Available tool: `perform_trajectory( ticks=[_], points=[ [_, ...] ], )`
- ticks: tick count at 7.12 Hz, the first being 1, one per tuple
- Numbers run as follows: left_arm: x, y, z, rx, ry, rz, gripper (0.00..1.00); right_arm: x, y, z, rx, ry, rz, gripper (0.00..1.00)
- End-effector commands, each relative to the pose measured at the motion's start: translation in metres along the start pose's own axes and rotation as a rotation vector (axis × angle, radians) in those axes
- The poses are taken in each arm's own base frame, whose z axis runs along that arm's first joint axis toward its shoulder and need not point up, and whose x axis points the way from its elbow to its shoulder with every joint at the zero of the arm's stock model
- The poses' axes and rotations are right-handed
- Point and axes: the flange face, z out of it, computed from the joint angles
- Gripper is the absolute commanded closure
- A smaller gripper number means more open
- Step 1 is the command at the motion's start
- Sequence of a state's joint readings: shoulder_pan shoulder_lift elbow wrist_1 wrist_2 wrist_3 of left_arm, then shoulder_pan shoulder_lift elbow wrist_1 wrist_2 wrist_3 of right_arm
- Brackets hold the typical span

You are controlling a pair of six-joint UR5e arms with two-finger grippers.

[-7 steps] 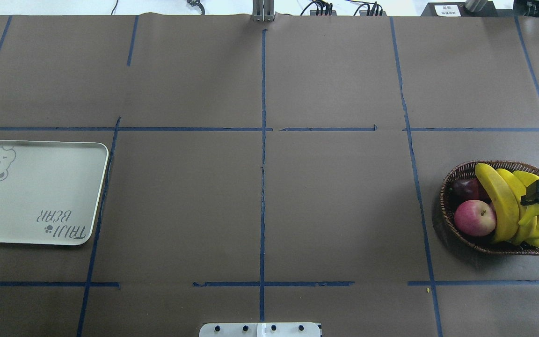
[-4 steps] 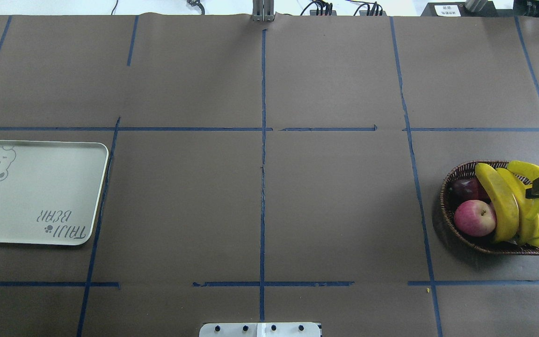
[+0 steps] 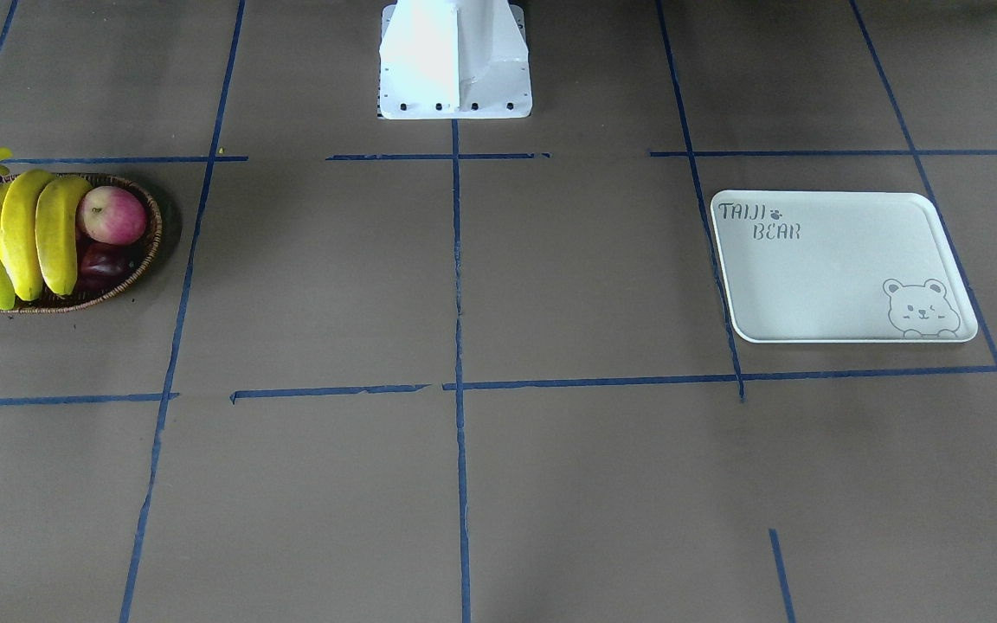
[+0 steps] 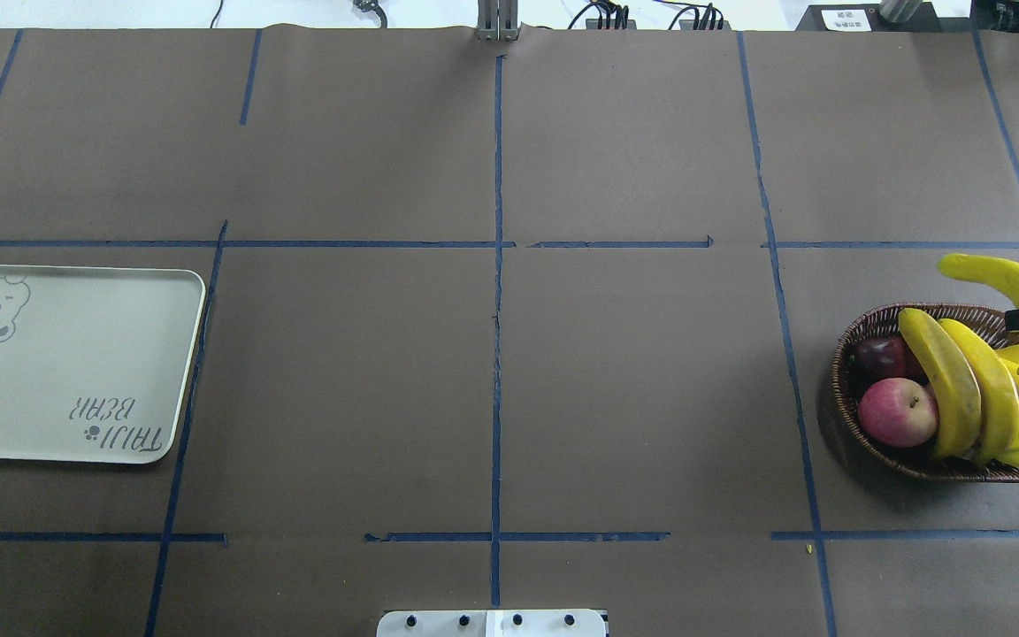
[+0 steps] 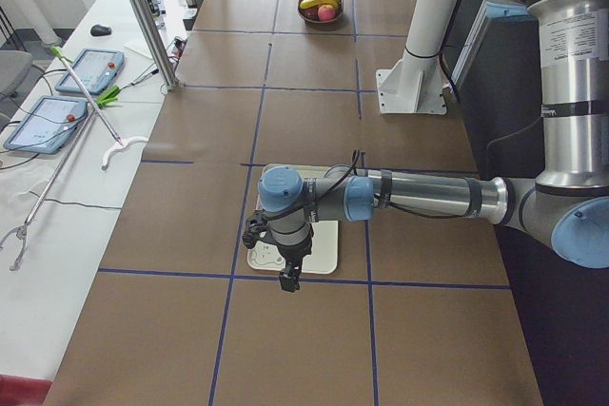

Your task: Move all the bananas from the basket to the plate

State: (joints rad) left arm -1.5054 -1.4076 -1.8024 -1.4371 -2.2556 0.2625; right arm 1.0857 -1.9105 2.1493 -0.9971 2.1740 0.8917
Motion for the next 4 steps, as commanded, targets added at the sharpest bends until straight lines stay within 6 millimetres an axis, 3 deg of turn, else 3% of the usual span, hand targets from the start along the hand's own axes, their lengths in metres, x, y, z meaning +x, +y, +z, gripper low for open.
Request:
perform_trajectory(
  ticks=[1, 2, 3, 4],
  points=[
    [0.028, -0.026, -0.032, 0.084, -0.018, 0.082, 0.0, -0.044, -0.019, -0.013, 0.042, -0.082, -0.087, 1.0],
    [0.04, -0.056, -0.052, 0.166, -0.044, 0.156, 0.0, -0.075, -0.026, -0.004, 0.034, -0.127, -0.171, 1.0],
    [0.056, -0.079, -0.061, 0.212, -0.047, 0.219, 0.0, -0.106, -0.03, 0.021, 0.0, -0.167, -0.22, 0.99],
    [0.08, -0.088, -0.053, 0.208, 0.057, 0.123, 0.0, -0.131, -0.032, 0.038, -0.02, -0.195, -0.232, 1.0]
  ],
)
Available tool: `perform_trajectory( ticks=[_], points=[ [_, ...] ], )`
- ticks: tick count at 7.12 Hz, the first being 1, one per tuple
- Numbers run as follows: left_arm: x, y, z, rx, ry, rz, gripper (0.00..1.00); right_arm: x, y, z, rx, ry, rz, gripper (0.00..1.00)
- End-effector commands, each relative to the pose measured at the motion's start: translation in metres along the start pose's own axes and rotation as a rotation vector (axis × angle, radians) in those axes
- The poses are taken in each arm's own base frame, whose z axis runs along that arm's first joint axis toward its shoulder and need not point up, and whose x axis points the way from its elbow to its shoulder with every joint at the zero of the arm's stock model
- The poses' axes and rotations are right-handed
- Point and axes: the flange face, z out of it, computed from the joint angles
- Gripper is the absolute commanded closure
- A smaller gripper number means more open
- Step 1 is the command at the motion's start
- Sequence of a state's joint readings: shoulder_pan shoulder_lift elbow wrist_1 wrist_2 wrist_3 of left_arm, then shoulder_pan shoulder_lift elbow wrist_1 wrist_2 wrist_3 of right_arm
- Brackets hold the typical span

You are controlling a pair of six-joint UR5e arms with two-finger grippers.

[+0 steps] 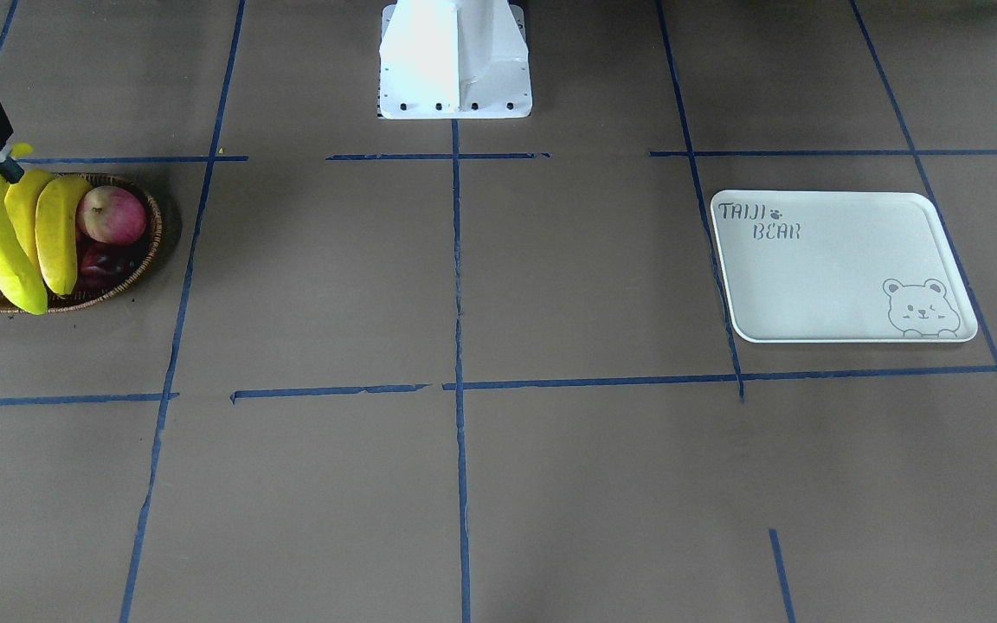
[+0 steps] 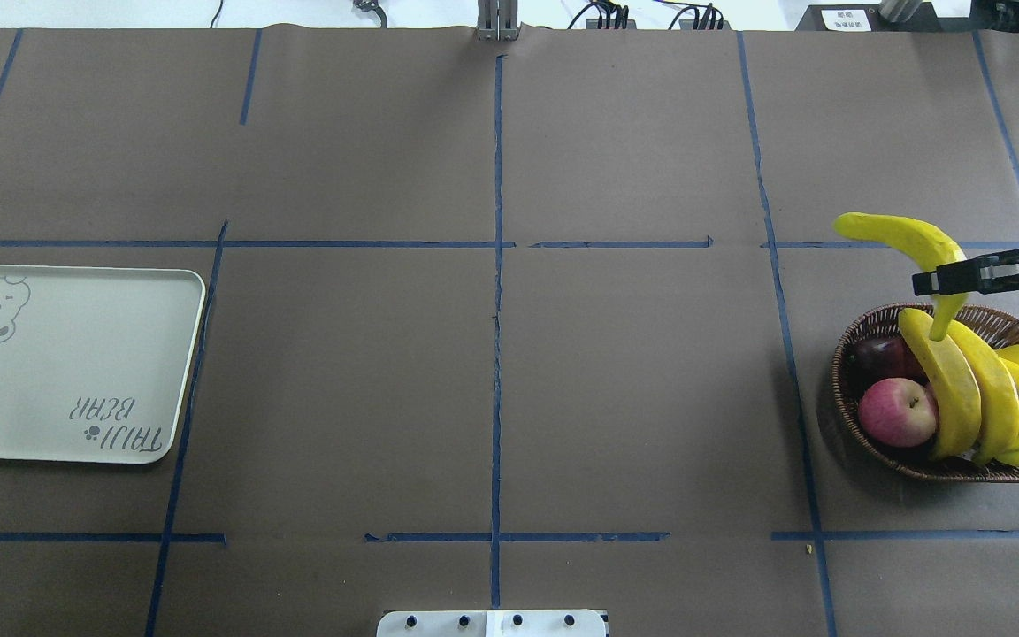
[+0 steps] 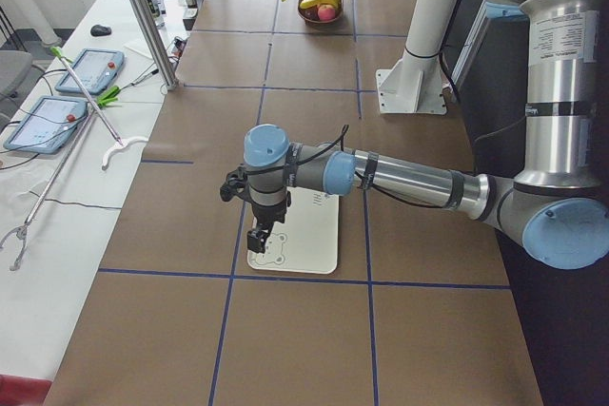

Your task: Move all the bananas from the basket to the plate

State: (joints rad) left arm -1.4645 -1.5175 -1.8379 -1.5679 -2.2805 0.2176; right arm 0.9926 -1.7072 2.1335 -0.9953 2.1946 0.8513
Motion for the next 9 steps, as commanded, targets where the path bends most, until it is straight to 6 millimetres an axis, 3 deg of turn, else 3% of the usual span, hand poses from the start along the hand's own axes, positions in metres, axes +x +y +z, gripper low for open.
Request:
perform_trajectory(
  ticks=[1, 2, 3, 5, 7, 9],
  points=[
    [0.05, -0.034, 0.005, 0.055, 0.144, -0.128, 0.0, -0.043, -0.019, 0.035, -0.024, -0.061, 0.032, 1.0],
    [0.064, -0.042, 0.01, 0.094, 0.158, -0.093, 0.0, -0.079, -0.026, 0.049, -0.039, -0.109, 0.095, 1.0],
    [0.096, -0.052, 0.015, 0.099, 0.184, -0.114, 0.0, -0.114, -0.026, 0.063, -0.042, -0.141, 0.161, 1.0],
    [0.157, -0.065, 0.031, 0.126, 0.275, -0.219, 0.0, -0.158, -0.017, 0.084, 0.019, -0.148, 0.198, 1.0],
    [0.226, -0.091, 0.027, 0.152, 0.417, -0.406, 0.0, -0.208, -0.013, 0.096, 0.048, -0.2, 0.227, 1.0],
    [0.32, -0.139, 0.013, 0.079, 0.56, -0.611, 0.0, -0.243, 0.01, 0.122, 0.103, -0.325, 0.26, 1.0]
  ],
)
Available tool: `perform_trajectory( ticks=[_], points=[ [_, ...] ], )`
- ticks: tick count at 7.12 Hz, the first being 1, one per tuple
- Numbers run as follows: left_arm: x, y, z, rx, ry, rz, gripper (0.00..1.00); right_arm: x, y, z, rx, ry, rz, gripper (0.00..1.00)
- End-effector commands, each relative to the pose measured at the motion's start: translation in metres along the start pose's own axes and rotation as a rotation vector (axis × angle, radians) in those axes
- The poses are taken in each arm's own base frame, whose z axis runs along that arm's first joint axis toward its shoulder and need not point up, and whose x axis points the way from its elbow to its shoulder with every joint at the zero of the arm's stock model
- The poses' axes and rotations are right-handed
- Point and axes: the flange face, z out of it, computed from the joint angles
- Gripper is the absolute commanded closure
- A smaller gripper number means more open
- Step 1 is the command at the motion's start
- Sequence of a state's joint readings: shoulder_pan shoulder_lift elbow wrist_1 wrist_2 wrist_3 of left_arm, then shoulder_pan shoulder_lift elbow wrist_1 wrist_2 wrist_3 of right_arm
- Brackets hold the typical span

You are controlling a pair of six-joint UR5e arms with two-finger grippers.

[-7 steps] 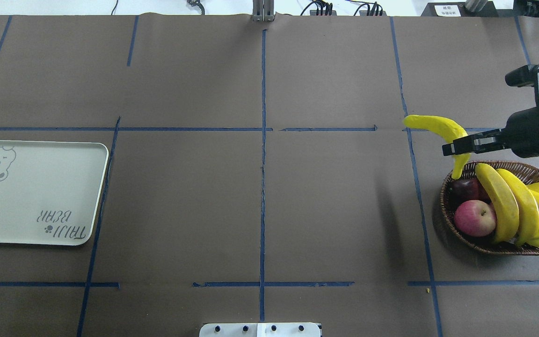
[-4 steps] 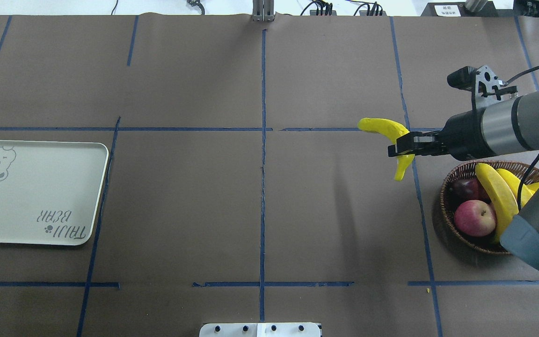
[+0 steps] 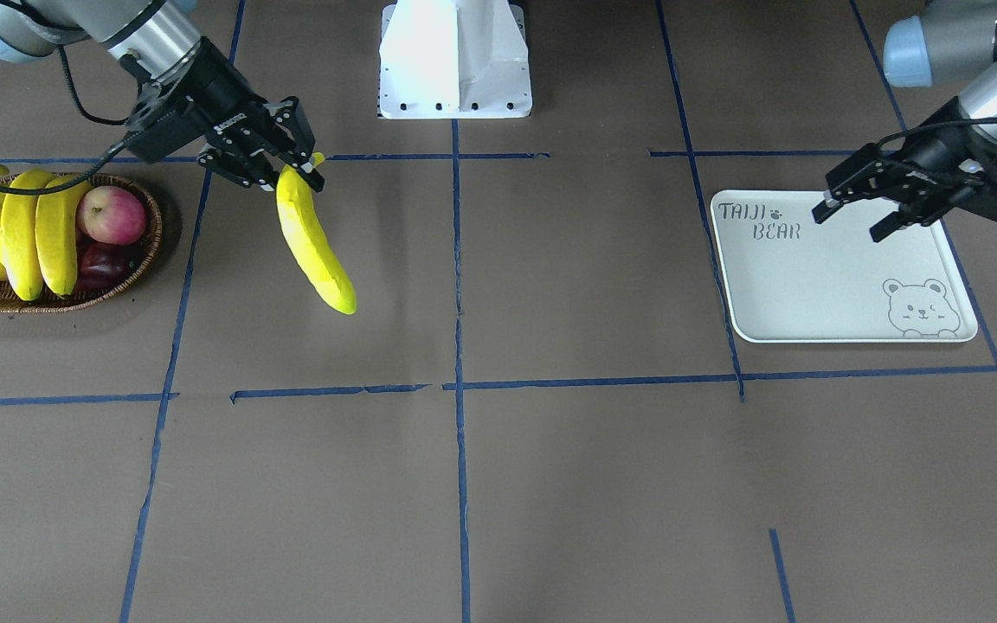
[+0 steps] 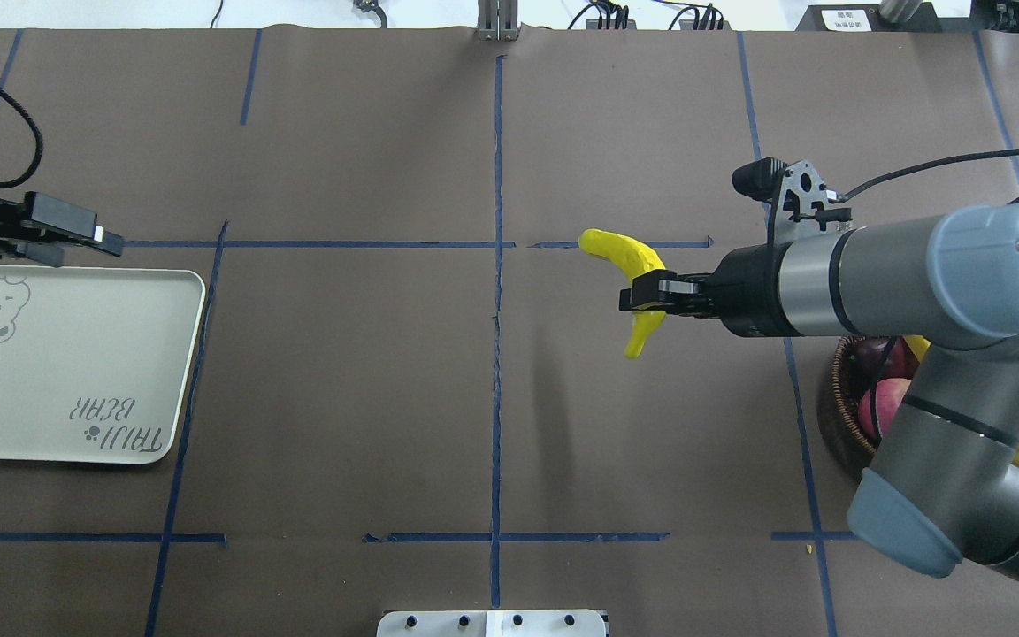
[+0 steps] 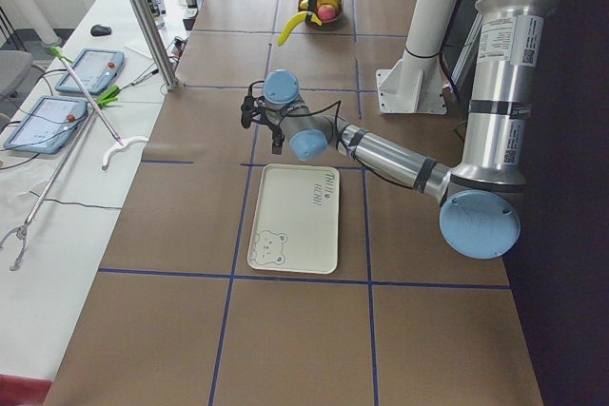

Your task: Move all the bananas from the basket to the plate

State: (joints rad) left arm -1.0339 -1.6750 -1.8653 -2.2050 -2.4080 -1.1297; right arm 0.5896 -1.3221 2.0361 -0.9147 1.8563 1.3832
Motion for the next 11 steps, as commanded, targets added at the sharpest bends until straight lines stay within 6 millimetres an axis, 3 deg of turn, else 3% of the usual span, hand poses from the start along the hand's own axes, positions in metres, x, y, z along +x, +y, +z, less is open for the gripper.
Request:
perform_trajectory(
  ticks=[1, 2, 3, 5, 6, 7, 11],
  points=[
    [0.112, 0.015, 0.045, -0.091, 0.108, -0.224, 0.0, -0.017, 0.031, 0.035, 0.041, -0.144, 0.013, 1.0],
    [0.148, 0.017, 0.053, -0.078, 0.135, -0.323, 0.0, -0.034, 0.046, 0.052, 0.071, -0.166, 0.011, 1.0],
    [0.181, 0.027, 0.074, -0.073, 0.149, -0.399, 0.0, -0.049, 0.058, 0.063, 0.093, -0.183, 0.011, 1.0],
    [0.233, 0.039, 0.098, -0.064, 0.185, -0.564, 0.0, -0.068, 0.069, 0.07, 0.105, -0.207, 0.008, 1.0],
    [0.252, 0.031, 0.11, -0.033, 0.197, -0.637, 0.0, -0.076, 0.074, 0.073, 0.118, -0.216, 0.01, 1.0],
    [0.267, 0.034, 0.121, -0.022, 0.207, -0.68, 0.0, -0.085, 0.079, 0.075, 0.126, -0.229, 0.013, 1.0],
    [0.276, 0.052, 0.142, -0.024, 0.2, -0.7, 0.0, -0.09, 0.083, 0.076, 0.14, -0.234, 0.014, 1.0]
  ],
)
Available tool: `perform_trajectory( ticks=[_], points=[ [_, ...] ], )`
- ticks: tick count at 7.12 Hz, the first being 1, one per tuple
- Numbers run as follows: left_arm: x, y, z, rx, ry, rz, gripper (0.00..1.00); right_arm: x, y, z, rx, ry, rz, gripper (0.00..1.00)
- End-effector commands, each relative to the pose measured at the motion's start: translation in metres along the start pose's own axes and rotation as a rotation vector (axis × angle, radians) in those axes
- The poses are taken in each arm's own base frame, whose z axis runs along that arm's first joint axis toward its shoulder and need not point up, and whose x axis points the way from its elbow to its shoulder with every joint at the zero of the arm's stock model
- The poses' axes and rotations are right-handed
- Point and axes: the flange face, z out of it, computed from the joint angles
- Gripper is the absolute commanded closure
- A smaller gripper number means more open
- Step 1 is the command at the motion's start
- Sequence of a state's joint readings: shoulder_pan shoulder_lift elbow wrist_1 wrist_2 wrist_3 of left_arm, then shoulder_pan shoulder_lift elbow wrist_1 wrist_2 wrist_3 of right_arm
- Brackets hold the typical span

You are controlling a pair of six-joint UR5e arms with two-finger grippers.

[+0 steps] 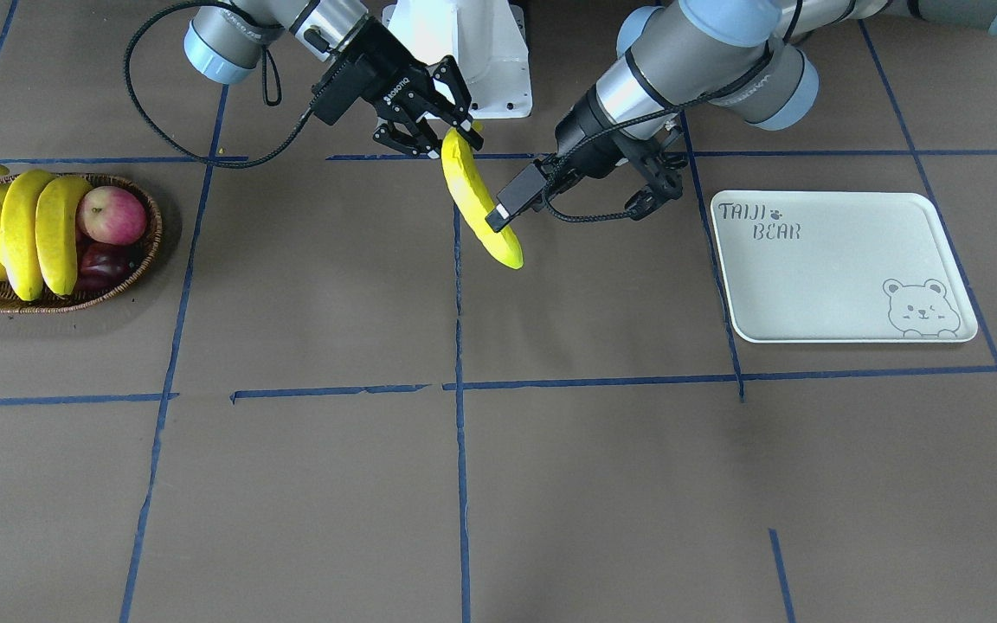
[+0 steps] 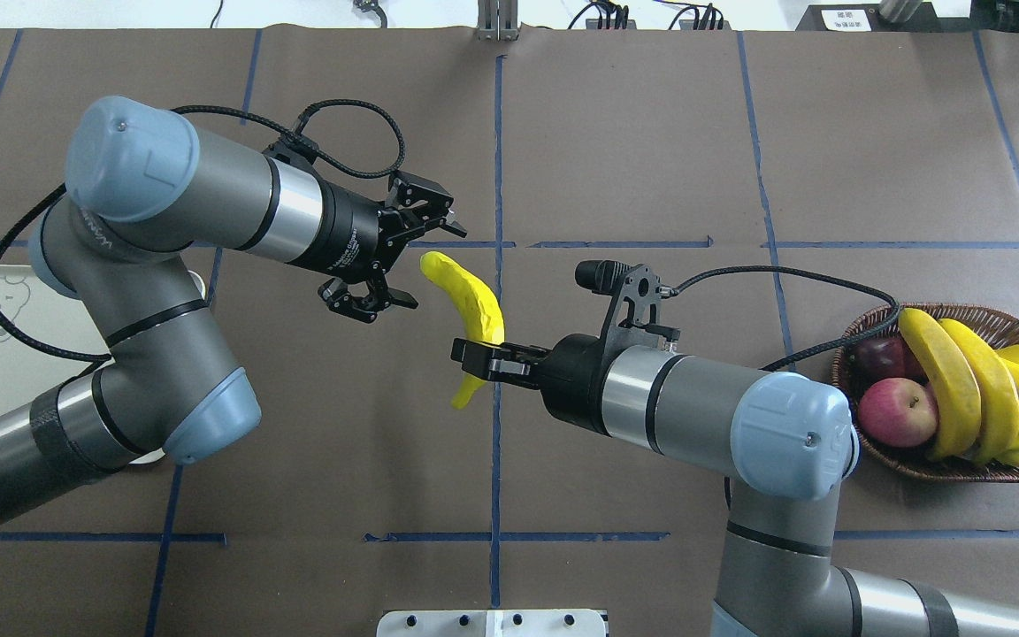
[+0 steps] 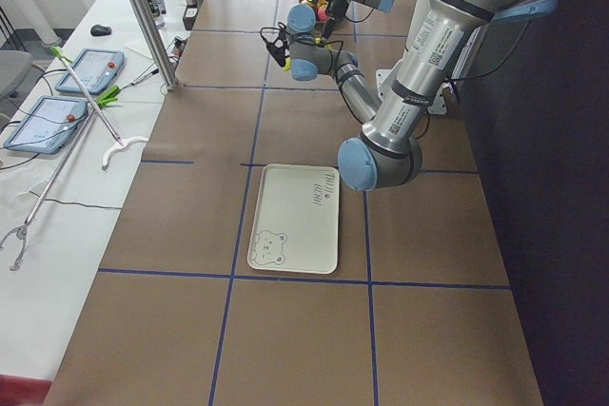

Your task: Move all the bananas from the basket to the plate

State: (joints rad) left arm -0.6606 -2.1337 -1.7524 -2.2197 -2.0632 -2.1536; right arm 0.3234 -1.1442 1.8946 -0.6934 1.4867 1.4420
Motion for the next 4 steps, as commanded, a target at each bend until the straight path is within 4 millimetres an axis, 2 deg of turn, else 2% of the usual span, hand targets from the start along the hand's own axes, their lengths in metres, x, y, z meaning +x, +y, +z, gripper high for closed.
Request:
perform_trajectory(
  ticks=[1, 3, 4],
  points=[
    [-0.0051, 0.0125, 0.0123, 0.002, 0.001, 0.0, 0.0, -0.0007, 0.0004, 0.0002, 0.001, -0.001, 0.0, 1.0],
    [-0.0065, 0.0219, 0.0188, 0.002, 0.006, 0.004, 0.0, -0.0008, 0.0006, 0.0002, -0.001, -0.001, 0.0, 0.99],
    [-0.007, 0.0225, 0.0195, 0.001, 0.003, 0.004, 0.05, -0.0009, 0.0014, 0.0004, -0.002, -0.002, 0.0, 0.99]
  ],
)
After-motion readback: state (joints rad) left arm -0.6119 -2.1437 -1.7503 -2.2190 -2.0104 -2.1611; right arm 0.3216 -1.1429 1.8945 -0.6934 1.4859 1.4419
